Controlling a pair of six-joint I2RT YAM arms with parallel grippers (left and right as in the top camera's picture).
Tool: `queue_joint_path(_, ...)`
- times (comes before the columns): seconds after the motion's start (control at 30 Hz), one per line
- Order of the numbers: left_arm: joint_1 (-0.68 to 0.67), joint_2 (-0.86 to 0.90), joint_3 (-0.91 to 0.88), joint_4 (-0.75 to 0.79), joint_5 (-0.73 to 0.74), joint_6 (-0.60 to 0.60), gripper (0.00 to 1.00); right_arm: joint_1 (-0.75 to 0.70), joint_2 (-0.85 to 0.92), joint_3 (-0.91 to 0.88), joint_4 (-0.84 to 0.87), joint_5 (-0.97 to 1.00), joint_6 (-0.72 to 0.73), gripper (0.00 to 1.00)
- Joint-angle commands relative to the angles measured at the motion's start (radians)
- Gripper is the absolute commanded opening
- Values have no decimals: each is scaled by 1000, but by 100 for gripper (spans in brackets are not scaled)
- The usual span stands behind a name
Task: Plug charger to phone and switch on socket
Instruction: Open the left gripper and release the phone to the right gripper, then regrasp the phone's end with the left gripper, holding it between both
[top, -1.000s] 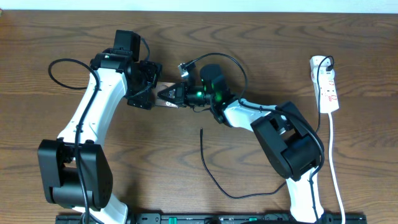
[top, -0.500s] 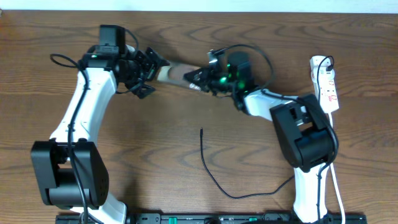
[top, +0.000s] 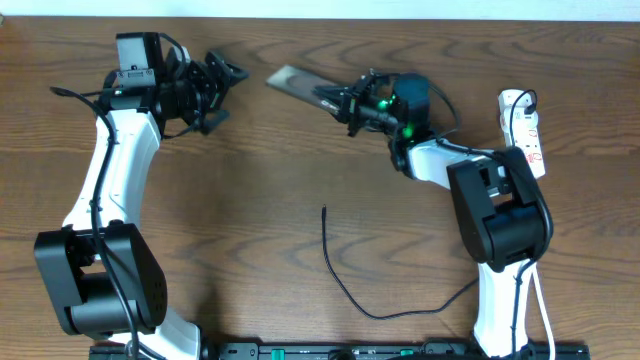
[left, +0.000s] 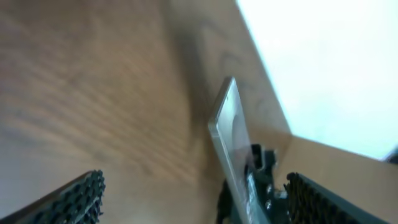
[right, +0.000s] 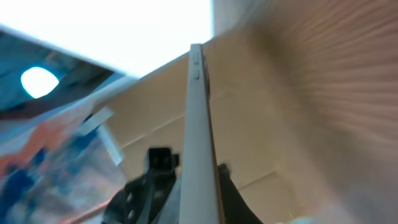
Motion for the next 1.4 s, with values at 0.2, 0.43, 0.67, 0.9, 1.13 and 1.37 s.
queue_joint_path(0.2,0,5,-2,109,-42,-249,90,134,-7,14,163,215,104,2)
queue_joint_path(0.43,0,24,-2,137,-54,-275,90,179,-7,14,188,278,104,2)
queue_joint_path(0.67,-8,26,-2,161,-55,-288,90,223,-7,14,257,385,104,2)
queue_joint_path(0.9,-28,26,-2,196,-55,-308,90,246,-7,14,269,385,104,2)
queue_joint_path(1.13,-34,26,-2,210,-54,-219,89,266,-7,14,278,385,104,1)
queue_joint_path(1.37,-34,26,-2,214,-47,-205,79,278,-7,14,279,385,104,2)
